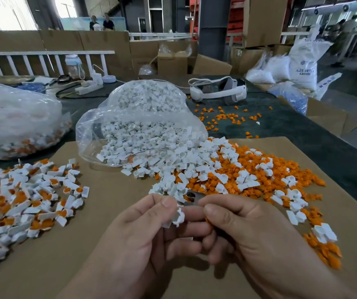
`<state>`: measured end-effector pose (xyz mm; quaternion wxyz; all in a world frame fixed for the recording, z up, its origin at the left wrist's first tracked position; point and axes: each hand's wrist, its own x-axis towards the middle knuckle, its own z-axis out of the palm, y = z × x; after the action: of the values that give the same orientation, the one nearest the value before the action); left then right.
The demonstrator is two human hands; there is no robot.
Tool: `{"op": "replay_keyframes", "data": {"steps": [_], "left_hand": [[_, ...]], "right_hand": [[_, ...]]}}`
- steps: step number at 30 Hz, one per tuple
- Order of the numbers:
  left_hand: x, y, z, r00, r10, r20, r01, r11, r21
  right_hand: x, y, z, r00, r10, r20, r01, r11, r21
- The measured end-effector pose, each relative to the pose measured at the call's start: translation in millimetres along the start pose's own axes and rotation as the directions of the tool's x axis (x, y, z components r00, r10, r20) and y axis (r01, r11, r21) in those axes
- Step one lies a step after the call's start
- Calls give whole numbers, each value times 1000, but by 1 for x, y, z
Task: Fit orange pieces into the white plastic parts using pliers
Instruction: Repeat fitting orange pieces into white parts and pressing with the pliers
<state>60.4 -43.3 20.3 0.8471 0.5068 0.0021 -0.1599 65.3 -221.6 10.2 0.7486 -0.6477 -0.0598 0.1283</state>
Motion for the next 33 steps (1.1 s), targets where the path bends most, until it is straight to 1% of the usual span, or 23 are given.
{"op": "replay_keyframes", "data": {"steps": [4,6,8,11,14,18,21,24,26,27,28,30,31,33], "left_hand": [[3,-4,-3,1000,19,-22,-19,1000,-14],[3,-7,-6,998,39,-50,-39,999,-6],[3,-8,-8,992,64,-105,-58,996,64],[3,-8,-13,978,106,-178,-63,971,229],[1,-10,-12,979,127,-162,-68,943,326],[1,-14,-9,979,169,-112,-107,900,422],[2,-16,-11,970,217,-112,-144,878,457],[2,-19,-14,950,295,-99,-202,827,525],[2,-21,-14,939,332,-95,-224,793,566],[2,-22,-14,934,345,-88,-235,783,576],[1,-23,-14,929,361,-78,-248,768,591],[1,-24,-14,916,398,-50,-273,709,651],[0,-24,-14,909,414,-42,-278,679,679],[0,-25,-14,901,432,-35,-284,650,705]], "right_hand": [[-2,1,-1,999,22,26,-23,999,32],[-2,1,-2,999,29,26,-29,999,18],[-4,2,-3,1000,16,2,-16,1000,-19],[-6,1,-3,997,-53,-47,51,997,-52],[-8,0,0,994,-108,-21,105,988,-114],[-9,2,5,992,-129,14,130,984,-122],[-10,1,7,991,-132,11,131,971,-200],[-13,0,9,992,-126,1,120,943,-310],[-15,0,10,987,-160,-19,136,889,-437],[-17,-1,11,980,-200,-24,159,841,-518],[-18,-2,12,968,-252,-13,192,768,-611],[-19,-5,14,937,-346,41,243,567,-787],[-19,-7,15,926,-372,67,253,479,-840],[-20,-9,18,919,-376,114,262,370,-891]]}}
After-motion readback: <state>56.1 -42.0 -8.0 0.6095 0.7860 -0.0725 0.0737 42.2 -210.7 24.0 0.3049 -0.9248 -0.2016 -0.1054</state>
